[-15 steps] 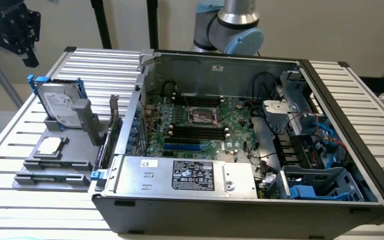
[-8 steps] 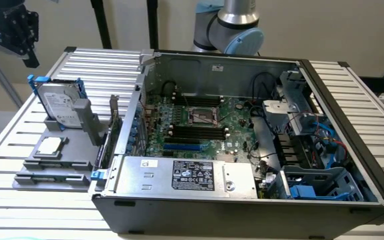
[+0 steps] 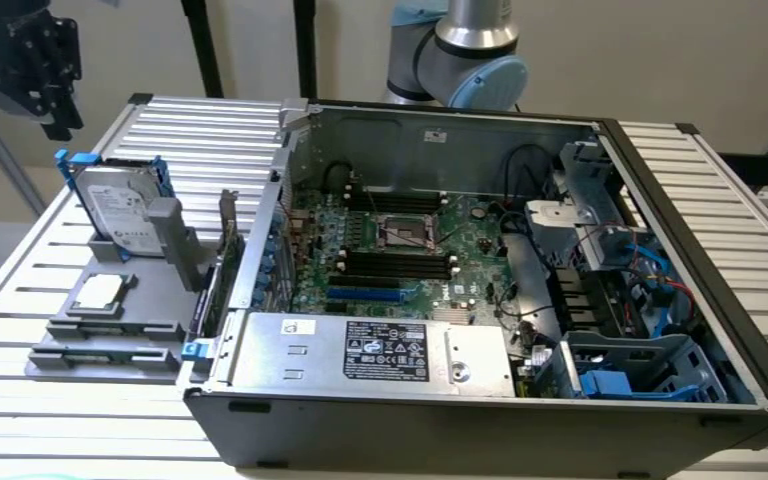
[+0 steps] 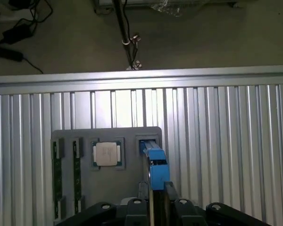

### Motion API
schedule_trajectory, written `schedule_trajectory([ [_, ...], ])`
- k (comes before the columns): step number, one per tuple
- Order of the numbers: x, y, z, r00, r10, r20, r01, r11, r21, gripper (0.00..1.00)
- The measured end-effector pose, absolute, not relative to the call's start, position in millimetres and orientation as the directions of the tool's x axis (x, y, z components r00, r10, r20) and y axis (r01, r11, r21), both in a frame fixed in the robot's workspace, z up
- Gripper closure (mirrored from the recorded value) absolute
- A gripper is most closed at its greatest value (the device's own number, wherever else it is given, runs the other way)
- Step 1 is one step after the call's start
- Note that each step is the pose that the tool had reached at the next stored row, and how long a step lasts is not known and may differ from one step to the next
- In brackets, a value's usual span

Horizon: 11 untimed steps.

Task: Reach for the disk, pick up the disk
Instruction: 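Pick up the disk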

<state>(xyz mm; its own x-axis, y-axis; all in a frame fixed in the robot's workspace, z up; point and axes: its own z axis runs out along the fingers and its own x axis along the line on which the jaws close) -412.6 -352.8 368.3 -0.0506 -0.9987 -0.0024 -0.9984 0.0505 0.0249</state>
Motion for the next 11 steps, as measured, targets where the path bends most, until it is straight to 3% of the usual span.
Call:
schedule_trajectory([
  [5, -412.5, -352.7, 361.1, -0.049, -0.999, -0.002, -0.998, 0.049, 0.025, 0.47],
  [7, -412.6, -352.3, 357.5, -0.048, -0.999, -0.002, -0.999, 0.048, 0.025, 0.47],
  [8, -412.6, -352.1, 355.7, -0.047, -0.999, -0.002, -0.999, 0.047, 0.025, 0.4],
  [11, -412.5, -351.5, 350.3, -0.041, -0.999, -0.002, -0.999, 0.041, 0.025, 0.4],
])
